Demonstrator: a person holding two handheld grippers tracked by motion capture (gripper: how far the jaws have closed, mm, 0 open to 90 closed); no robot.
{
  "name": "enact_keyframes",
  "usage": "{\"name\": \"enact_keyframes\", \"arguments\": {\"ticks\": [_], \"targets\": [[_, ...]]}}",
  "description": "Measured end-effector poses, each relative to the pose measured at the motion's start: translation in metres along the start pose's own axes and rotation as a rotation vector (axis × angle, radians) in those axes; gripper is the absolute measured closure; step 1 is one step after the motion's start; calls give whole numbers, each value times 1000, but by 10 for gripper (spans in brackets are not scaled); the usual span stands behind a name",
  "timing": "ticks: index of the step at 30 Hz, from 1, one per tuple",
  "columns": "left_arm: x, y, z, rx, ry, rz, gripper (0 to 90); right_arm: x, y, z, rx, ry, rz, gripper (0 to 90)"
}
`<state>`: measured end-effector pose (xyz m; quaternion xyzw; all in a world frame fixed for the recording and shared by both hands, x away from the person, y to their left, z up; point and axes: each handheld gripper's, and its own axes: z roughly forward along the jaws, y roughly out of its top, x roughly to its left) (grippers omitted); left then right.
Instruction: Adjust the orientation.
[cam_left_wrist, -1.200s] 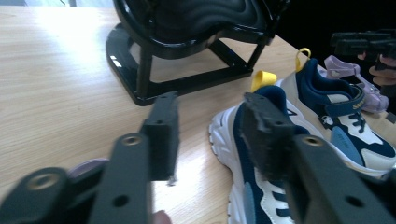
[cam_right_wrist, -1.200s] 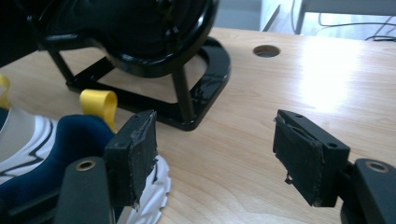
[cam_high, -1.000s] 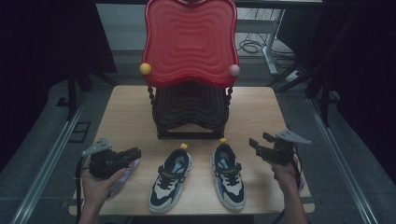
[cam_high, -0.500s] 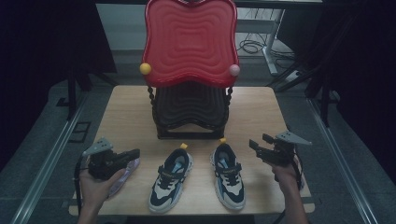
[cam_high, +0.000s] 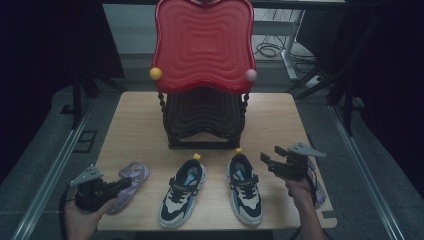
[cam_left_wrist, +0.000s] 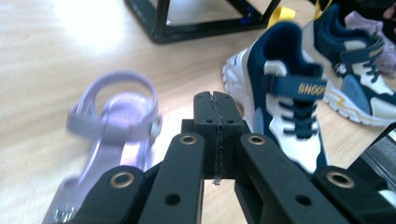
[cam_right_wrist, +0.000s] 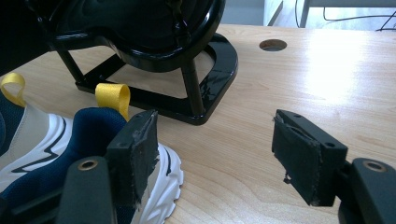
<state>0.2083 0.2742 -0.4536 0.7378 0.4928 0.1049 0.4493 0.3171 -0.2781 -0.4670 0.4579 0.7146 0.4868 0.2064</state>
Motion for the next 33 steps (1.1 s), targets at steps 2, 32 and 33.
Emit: {"name": "enact_keyframes", "arguments": {"ticks": [2,32,33], "targets": [[1,-7,-2,8,6,-8,900,0,0,0,-2,-1,-3,315],[16,-61,14,129,97,-99,900,3,-6,-1,23,-13,10,318],[18,-60,14,140,115,-89,900,3,-7,0,24,-13,7,317]]}}
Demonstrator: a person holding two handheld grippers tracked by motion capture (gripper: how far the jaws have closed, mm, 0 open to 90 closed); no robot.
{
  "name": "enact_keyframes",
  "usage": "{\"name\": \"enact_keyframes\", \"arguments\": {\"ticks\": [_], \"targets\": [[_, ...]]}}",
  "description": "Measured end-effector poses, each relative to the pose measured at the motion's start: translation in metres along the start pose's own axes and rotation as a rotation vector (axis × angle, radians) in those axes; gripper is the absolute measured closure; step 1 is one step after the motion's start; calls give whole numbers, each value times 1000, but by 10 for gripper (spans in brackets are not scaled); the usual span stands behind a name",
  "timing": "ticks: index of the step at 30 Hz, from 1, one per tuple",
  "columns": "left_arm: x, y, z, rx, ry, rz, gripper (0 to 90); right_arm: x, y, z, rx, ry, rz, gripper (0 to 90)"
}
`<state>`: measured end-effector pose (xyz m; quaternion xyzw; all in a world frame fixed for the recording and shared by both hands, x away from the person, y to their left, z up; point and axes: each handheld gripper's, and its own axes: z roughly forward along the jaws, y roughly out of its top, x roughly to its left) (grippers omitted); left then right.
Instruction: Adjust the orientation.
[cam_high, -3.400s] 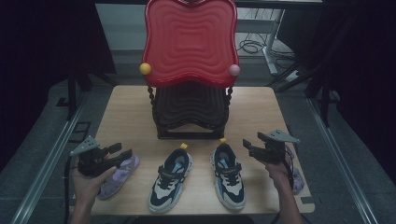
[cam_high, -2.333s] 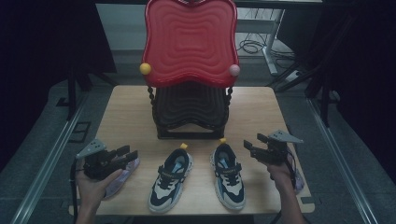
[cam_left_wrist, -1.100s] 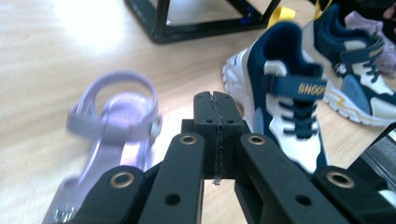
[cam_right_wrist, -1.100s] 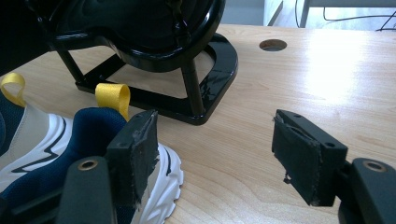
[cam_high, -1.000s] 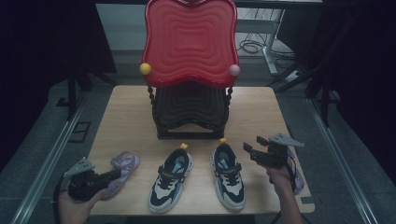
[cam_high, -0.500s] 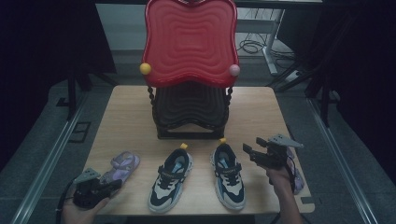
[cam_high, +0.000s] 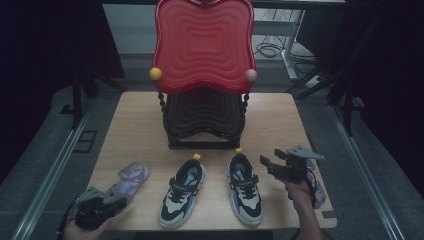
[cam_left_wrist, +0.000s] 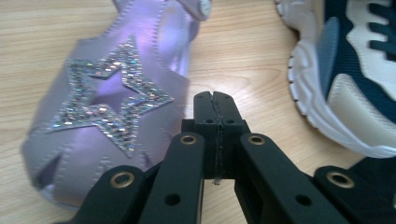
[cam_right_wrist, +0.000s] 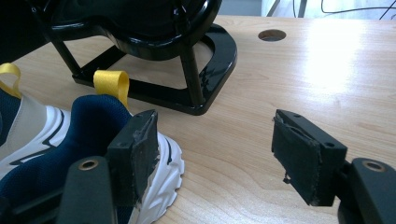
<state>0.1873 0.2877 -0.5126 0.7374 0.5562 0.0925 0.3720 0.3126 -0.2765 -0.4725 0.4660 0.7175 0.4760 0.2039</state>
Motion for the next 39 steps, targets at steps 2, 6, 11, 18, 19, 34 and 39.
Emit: {"name": "enact_keyframes", "arguments": {"ticks": [2,6,11,18,19,34,39], "targets": [[3,1,0,14,15,-3,900,0,0,1,4,1,3,317],[8,1,-1,11,-4,-18,900,0,-1,0,6,-2,5,318],[11,0,-4,8,11,-24,900,0,-2,0,5,-5,6,318],[16,1,-7,14,19,-23,900,-2,-3,0,9,-3,17,319],[16,1,-8,13,22,-22,900,-2,-3,0,10,-5,18,319],[27,-1,-12,22,67,-34,900,-7,-5,-2,5,4,50,320],[30,2,-12,23,58,-37,900,-9,-6,-2,9,-4,55,321]]}}
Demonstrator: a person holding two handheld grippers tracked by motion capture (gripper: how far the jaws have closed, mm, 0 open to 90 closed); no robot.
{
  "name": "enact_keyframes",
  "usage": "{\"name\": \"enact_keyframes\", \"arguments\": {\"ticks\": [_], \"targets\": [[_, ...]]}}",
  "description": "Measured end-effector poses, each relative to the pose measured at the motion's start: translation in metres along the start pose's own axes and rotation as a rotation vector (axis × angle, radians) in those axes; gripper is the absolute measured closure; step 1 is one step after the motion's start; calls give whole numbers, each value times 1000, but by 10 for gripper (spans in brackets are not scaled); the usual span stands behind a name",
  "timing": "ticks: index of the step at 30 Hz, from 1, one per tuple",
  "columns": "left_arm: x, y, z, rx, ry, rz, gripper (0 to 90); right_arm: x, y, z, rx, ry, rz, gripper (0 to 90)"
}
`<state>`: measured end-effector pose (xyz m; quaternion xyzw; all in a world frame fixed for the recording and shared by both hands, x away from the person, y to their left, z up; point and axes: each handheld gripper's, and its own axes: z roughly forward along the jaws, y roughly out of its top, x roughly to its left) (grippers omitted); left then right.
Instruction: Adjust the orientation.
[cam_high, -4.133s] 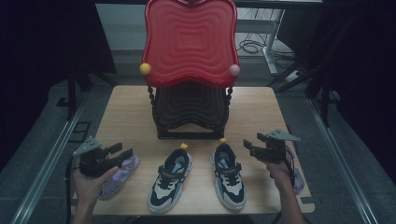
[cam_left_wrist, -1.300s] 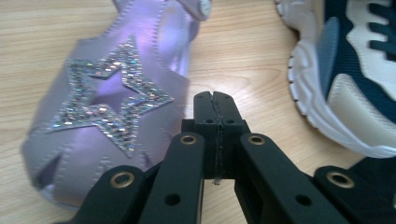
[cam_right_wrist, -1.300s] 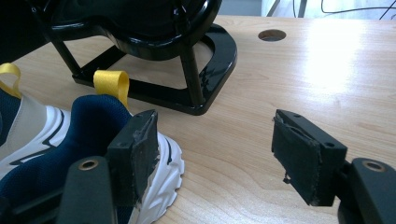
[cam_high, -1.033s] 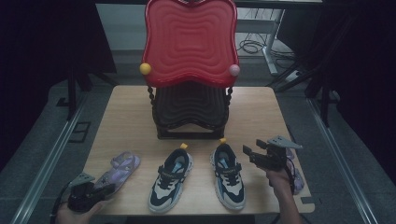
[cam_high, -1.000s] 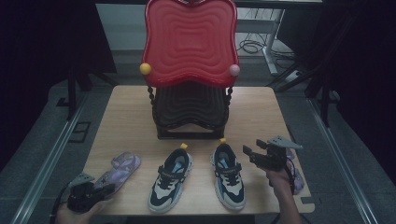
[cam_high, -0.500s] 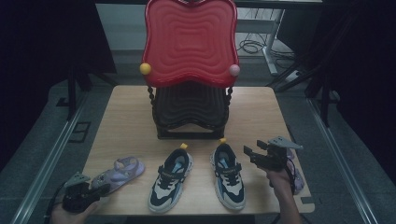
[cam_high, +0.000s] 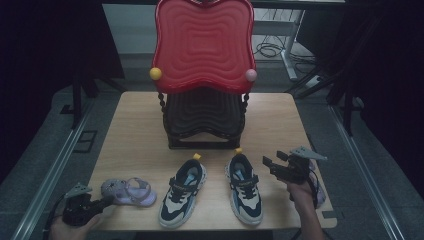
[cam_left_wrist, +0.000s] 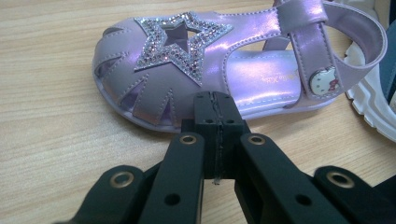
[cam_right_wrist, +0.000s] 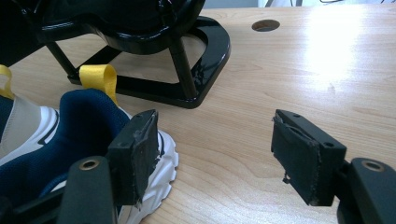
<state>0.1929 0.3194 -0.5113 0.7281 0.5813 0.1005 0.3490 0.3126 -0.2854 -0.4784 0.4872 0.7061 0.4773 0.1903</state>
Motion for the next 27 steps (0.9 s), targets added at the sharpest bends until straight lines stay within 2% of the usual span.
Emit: {"name": "enact_keyframes", "arguments": {"ticks": [13,27], "targets": [[11,5,2,6,21,-15,900,1,-1,0,4,-10,-3,322],[19,24,9,45,10,4,899,1,-3,-1,7,-33,-8,323]]}}
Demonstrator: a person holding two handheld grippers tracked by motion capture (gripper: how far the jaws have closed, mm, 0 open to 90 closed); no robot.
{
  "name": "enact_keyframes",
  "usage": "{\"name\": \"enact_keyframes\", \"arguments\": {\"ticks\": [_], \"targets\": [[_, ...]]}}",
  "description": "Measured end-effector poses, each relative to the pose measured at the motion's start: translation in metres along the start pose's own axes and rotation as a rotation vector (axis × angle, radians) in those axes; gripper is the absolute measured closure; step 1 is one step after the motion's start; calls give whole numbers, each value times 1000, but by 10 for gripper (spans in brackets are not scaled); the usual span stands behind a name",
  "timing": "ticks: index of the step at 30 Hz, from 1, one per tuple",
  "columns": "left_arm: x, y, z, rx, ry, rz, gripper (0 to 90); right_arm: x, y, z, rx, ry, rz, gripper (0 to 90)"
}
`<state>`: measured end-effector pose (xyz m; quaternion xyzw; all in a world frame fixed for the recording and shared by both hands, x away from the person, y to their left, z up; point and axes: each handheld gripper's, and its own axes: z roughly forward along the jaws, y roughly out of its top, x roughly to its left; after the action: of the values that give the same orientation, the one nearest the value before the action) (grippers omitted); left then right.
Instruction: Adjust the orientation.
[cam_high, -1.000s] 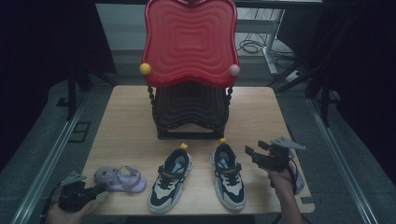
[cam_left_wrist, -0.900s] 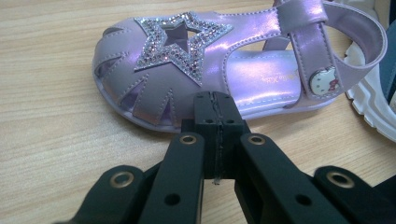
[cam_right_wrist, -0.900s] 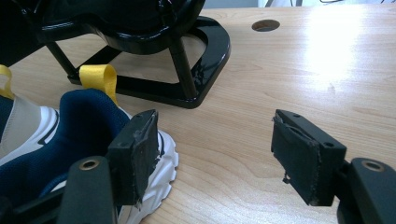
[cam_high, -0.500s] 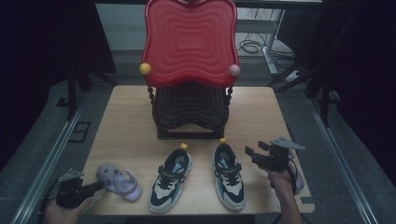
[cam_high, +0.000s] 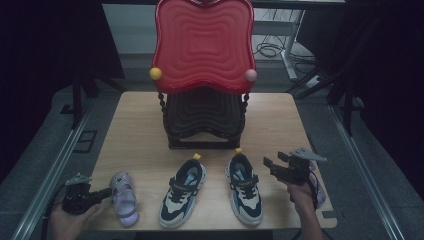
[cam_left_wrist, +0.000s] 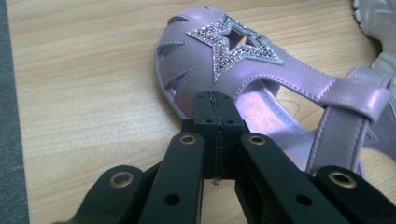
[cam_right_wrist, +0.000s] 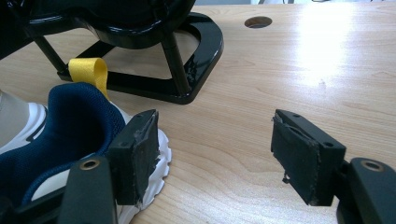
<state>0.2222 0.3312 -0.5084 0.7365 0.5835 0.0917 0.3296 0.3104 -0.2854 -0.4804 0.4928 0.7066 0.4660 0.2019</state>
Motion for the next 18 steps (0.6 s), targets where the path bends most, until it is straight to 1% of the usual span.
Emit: {"name": "enact_keyframes", "arguments": {"ticks": [3,14,18], "targets": [[3,4,3,12,5,0,899,0,0,0,1,-1,0,323],[10,18,10,37,-10,6,900,1,-1,2,8,-1,-5,323],[13,23,14,44,-17,5,900,0,-2,3,13,-3,0,323]]}}
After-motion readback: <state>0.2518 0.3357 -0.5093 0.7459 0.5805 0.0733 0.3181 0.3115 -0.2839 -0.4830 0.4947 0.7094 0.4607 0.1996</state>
